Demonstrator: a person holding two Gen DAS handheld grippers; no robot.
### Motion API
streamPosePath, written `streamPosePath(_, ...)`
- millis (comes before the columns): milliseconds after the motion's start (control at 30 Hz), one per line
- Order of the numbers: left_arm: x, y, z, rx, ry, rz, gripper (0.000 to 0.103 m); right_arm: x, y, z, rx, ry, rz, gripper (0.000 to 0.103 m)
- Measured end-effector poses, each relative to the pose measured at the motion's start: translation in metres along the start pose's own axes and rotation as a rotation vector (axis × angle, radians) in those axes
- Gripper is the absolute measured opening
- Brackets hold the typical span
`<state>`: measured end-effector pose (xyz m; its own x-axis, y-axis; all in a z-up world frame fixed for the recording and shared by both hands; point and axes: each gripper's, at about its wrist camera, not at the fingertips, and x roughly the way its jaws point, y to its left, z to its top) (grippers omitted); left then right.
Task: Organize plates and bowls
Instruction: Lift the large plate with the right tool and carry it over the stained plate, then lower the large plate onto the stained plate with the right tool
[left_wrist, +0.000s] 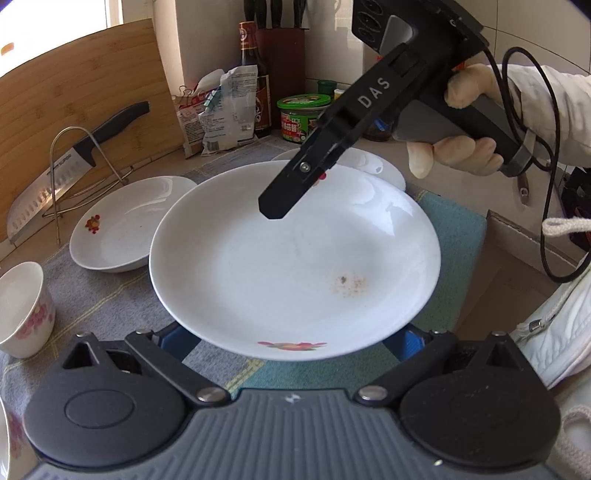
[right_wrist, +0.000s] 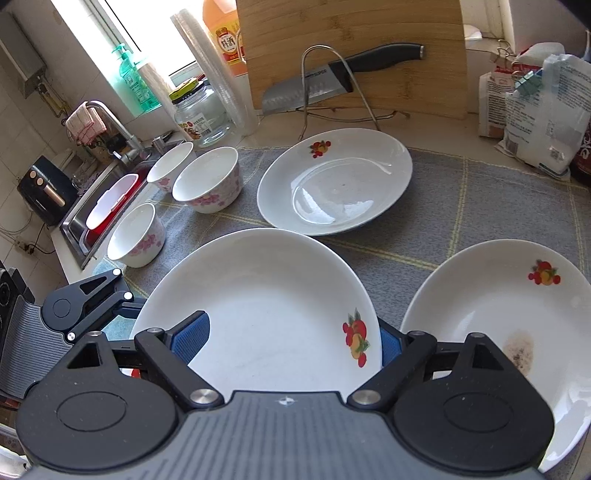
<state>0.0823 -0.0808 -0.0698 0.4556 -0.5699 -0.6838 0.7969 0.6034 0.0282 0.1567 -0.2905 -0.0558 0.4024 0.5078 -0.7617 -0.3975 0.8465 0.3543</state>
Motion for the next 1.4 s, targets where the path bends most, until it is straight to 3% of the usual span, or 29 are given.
streamPosePath(767,0.083,-0.031,0.062,0.081,0.008,-0.134,0.102,-0.040,-0.090,-0.018,0.116,-0.030,-0.115,0.094)
streamPosePath(1400,0.105,-0.030,0.075,0.096,0.031,-0.133,0.102,-0.028,-0.119,-0.021,0.166,-0.025,-0.141,0.094)
